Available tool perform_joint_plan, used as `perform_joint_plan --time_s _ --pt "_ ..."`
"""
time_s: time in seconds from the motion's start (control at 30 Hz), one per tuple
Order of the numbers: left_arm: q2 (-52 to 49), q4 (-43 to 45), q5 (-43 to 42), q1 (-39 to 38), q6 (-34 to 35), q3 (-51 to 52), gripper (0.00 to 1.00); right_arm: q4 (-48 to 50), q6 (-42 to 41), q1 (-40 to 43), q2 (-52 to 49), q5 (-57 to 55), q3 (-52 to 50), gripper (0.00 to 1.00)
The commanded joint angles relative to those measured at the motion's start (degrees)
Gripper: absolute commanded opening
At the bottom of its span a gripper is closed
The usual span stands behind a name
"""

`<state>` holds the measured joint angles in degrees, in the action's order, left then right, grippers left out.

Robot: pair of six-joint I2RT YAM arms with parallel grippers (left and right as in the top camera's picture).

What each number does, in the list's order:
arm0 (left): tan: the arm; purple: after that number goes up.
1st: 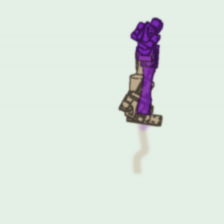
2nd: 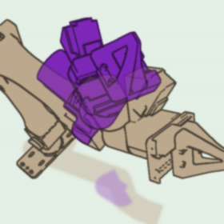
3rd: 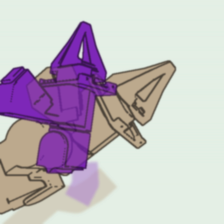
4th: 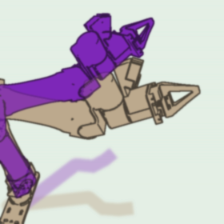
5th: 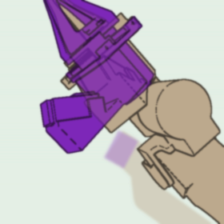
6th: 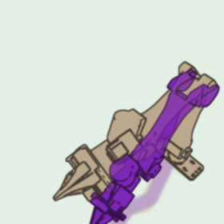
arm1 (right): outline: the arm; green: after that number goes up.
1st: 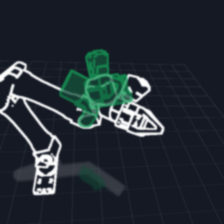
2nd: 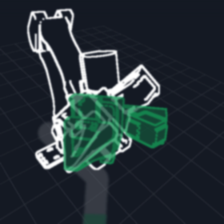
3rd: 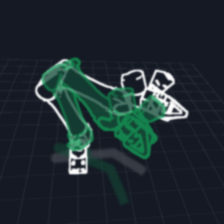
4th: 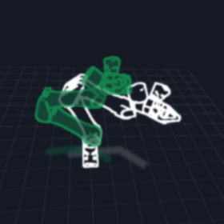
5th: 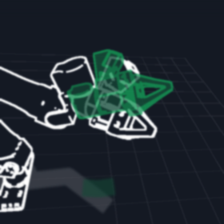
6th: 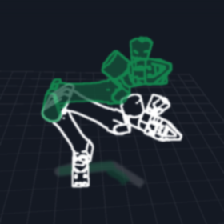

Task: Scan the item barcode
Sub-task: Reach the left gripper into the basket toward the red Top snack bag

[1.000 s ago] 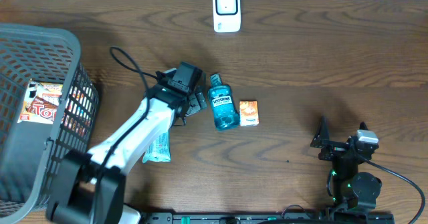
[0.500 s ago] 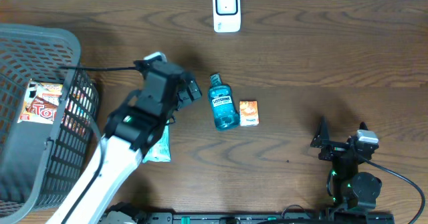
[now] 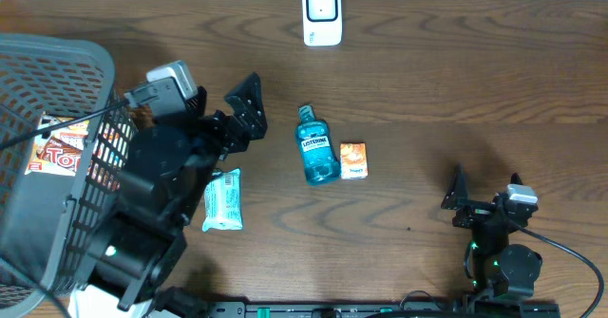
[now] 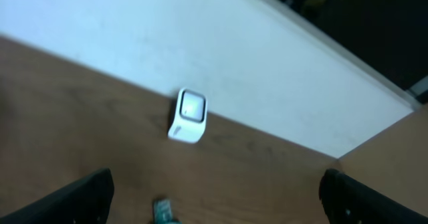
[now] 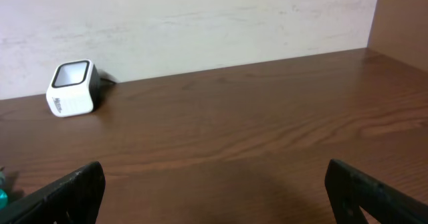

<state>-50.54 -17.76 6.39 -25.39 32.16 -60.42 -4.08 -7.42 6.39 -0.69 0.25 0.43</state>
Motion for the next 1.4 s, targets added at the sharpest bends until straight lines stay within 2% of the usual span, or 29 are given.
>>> perform_joint_plan --time_s 0.0,0.07,0.33,0.47,0.67,0.8,0.97,1.17,1.37 --pt "1.2 0.4 0.7 0.0 -6.6 -4.8 0.98 -0.2 -0.5 -0.1 0.3 -0.1 -0.1 0.99" --pt "1.2 0.3 1.1 0.1 -7.1 -6.6 0.98 -0.2 -0.5 -0.1 0.3 -0.1 -0.1 0.99" --pt "1.2 -0.6 11.5 6.7 -8.8 -13.8 0.98 -0.2 -0.5 -0.1 0.3 -0.1 -0.1 0.99" --pt "1.2 -4.5 17.0 13.2 -9.0 -15.3 0.98 -0.2 -0.5 -0.1 0.3 -0.1 -0.1 0.99" --pt "0.8 -9.6 20.7 22.7 -9.0 -15.3 0.98 -0.2 -0.5 -0.1 0.3 -0.1 -0.1 0.99" --pt "-0.3 -12.8 20.7 31.2 -8.1 -15.3 0.98 -0.2 -0.5 -0.1 0.3 -0.1 -0.1 0.99" --pt "-4.4 -19.0 19.4 40.3 -1.5 -15.3 0.98 -0.2 -0.5 -0.1 0.3 -0.1 -0.1 0.99" --pt "-13.8 -25.0 18.0 47.4 5.7 -15.3 0.98 -0.2 -0.5 -0.1 0.3 -0.1 -0.1 0.99" --pt "-23.3 -26.2 9.0 53.2 6.7 -15.3 0.98 -0.2 -0.5 -0.1 0.3 -0.1 -0.1 0.99"
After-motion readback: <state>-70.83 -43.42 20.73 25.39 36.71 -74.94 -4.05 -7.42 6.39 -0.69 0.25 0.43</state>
